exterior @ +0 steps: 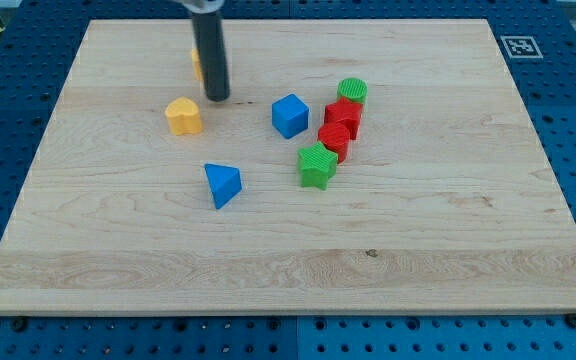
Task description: Move the yellow hexagon to the top right of the yellow heart
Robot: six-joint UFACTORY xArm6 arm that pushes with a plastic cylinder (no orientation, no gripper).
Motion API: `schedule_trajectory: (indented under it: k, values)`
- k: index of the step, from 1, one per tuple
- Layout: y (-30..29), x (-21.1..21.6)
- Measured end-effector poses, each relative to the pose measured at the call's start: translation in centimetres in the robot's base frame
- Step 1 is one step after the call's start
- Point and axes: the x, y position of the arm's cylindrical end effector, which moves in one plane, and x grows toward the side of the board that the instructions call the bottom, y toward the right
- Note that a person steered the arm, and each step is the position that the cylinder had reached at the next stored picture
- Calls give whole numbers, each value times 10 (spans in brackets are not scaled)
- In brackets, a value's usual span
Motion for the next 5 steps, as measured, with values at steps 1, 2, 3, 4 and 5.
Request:
schedule_trajectory:
  k: [1, 2, 3, 4, 5]
  values:
    - [-27, -22]
    - [-28, -22]
    - [-28, -43]
    - [-28, -58]
    - [-28, -58]
